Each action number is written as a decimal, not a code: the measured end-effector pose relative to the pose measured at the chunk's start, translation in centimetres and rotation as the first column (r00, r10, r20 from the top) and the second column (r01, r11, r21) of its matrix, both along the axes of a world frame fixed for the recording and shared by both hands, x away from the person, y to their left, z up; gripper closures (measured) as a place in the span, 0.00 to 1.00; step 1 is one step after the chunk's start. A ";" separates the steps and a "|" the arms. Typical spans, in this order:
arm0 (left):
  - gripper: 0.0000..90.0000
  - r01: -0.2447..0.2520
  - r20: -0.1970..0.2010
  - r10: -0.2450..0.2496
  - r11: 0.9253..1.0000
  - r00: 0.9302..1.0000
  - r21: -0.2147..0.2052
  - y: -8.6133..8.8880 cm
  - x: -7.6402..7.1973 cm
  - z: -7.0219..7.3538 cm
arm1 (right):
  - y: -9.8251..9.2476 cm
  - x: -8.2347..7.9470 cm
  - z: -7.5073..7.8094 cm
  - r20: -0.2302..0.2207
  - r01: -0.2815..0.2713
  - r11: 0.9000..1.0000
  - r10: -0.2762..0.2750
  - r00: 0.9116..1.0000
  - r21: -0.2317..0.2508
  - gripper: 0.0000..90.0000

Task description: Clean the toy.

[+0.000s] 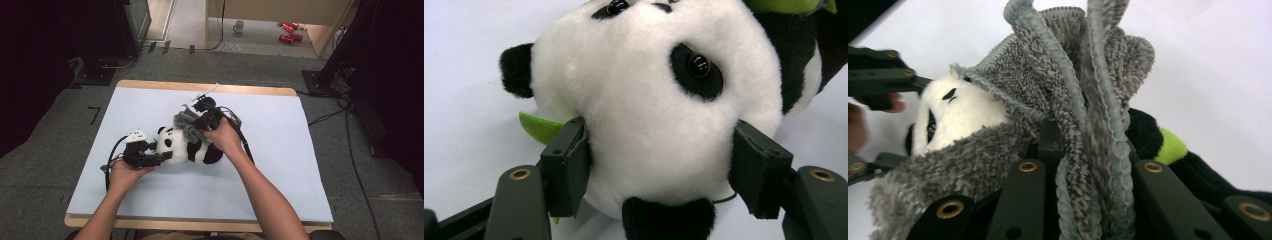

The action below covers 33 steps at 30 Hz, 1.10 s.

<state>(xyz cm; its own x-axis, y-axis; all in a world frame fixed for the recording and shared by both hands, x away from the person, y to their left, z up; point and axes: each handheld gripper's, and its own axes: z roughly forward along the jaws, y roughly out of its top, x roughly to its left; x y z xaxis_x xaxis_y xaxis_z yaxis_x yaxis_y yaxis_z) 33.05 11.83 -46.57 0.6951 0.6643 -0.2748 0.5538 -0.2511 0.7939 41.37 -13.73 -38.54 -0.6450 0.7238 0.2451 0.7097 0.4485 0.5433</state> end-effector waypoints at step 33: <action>0.38 -0.045 -0.043 0.042 0.996 0.998 -0.073 0.3 0.9 0.3 | 4.5 -1.8 1.0 0.094 -0.105 0.994 0.105 0.990 -0.008 0.85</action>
